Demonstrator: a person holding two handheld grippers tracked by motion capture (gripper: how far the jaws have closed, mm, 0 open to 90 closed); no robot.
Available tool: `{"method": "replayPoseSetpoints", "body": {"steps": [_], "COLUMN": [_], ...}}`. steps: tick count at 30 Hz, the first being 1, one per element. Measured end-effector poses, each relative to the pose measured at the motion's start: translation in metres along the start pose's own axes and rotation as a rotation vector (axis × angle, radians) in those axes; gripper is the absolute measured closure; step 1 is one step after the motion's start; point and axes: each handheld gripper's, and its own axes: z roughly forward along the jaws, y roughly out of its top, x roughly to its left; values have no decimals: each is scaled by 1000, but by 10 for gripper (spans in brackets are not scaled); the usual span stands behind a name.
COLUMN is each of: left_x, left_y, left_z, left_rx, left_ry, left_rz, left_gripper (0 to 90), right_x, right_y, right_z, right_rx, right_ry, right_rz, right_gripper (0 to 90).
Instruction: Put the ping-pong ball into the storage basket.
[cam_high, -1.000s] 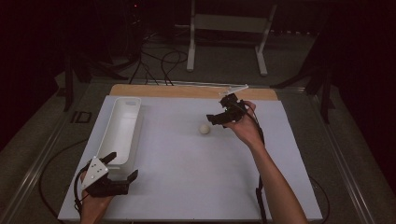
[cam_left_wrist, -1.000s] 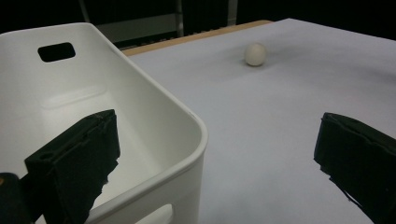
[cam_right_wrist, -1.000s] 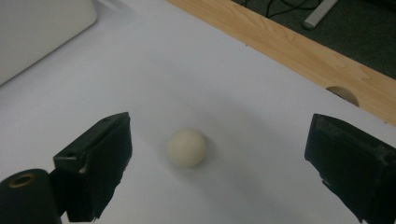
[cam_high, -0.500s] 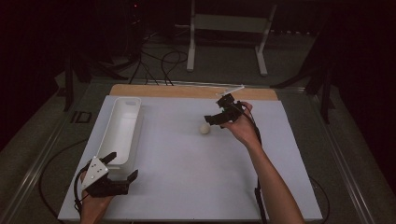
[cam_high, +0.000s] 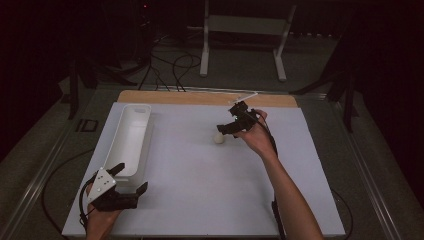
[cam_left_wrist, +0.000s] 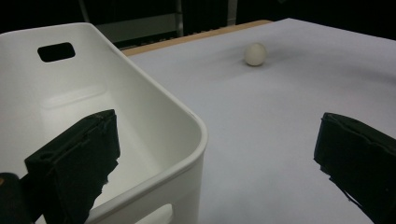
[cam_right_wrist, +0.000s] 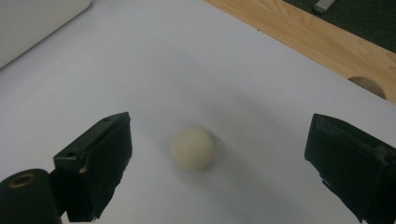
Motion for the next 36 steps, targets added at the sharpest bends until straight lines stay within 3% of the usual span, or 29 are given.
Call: {"method": "replayPoseSetpoints", "body": {"steps": [36], "left_x": [0], "left_y": [0], "left_z": [0], "left_rx": [1], "left_ry": [-2], "left_rz": [1], "left_gripper": [9], "right_x": [3], "right_y": [0], "right_z": [22], "right_rx": [54], "right_ry": [5], "right_rz": [-2], "right_gripper": [71]}}
